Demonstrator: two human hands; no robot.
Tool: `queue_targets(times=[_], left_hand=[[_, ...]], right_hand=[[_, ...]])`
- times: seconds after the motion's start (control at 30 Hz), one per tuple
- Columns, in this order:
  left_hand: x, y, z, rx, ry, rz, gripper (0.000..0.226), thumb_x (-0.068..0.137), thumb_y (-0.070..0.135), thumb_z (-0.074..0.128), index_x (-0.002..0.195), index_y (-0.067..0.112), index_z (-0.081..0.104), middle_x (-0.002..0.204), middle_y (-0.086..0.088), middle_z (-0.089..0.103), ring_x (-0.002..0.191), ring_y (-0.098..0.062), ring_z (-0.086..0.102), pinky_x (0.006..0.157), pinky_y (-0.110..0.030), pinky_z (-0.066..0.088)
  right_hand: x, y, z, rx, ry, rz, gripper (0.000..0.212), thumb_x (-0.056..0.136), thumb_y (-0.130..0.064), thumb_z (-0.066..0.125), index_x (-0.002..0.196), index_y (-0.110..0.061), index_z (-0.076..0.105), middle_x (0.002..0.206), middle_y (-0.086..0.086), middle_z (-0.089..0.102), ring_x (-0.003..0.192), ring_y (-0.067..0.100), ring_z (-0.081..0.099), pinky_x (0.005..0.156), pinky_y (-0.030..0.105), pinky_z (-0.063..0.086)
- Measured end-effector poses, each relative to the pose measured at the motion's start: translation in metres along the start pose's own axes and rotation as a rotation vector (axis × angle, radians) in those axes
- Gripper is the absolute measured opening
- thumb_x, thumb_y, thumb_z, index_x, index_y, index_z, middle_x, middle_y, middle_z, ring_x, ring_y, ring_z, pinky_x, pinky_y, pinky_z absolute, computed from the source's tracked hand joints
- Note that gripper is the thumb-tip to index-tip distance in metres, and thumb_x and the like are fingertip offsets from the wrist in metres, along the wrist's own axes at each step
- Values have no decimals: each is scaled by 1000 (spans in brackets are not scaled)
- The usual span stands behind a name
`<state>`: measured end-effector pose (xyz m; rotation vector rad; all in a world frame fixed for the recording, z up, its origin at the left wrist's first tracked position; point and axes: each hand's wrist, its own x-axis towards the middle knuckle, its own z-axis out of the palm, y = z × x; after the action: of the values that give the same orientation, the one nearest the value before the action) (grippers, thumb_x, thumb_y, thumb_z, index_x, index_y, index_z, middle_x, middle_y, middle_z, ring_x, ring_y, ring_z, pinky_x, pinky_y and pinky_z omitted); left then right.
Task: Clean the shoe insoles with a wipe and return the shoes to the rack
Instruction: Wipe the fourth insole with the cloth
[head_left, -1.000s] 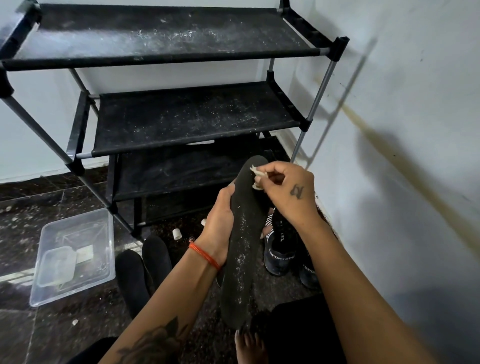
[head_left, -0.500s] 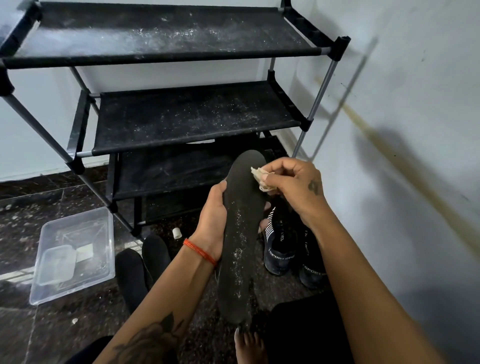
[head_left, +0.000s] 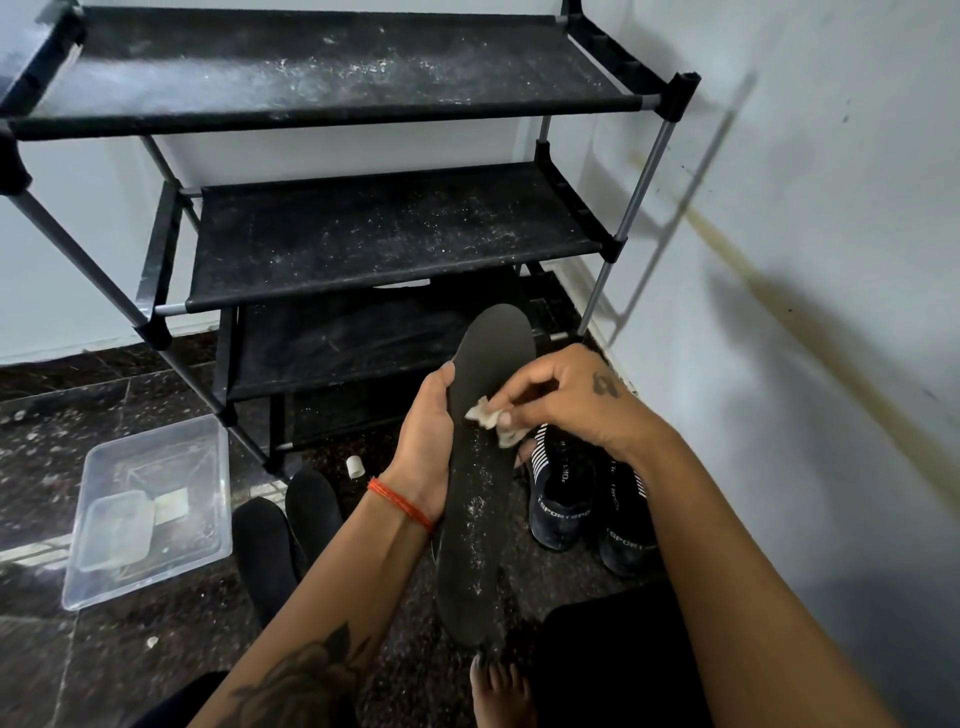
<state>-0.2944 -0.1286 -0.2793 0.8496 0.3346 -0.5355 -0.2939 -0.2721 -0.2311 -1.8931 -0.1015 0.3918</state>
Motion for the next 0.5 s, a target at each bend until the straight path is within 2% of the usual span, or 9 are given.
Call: queue_targets(times=[0.1,0.2,0.37,0.47,0.5], left_hand=[[-4,2,3,-28,-19,4,48,98,40,30,112,10,64,102,-14,69,91,-32,63,78,-44,50],[-5,1,7,-41,-22,26,46,99,35,30,103,7,67,92,-15,69,84,-30,63,86,-44,46],[-5,2,5,-14,-55,45,53,99,32,24,93,3,68,85,-13,73,73,-21,71,74,-33,55],[-4,3,2,-29,-48,33,50,96,32,30,88,4,70,82,-12,71,68,-21,69,65,-33,56],[-4,3,2,-32,-43,35,49,96,32,32,85,5,72,80,-11,71,66,-21,69,62,-31,56]], right_hand=[[5,6,-8,-2,324,-71,18,68,2,77,73,-15,71,76,5,72,73,14,68,71,25,56],[12,10,7,-87,424,-95,17,69,-2,78,75,-14,68,77,5,70,69,10,65,62,16,53],[14,6,27,-155,290,-179,23,70,-5,78,90,-14,72,80,-5,70,72,2,65,66,13,53],[7,-1,26,-102,122,-109,22,71,-4,77,87,-19,74,79,-3,71,71,7,68,48,21,53],[4,-4,23,-99,46,-78,22,72,-3,76,84,-21,74,79,0,72,71,10,68,46,25,54]])
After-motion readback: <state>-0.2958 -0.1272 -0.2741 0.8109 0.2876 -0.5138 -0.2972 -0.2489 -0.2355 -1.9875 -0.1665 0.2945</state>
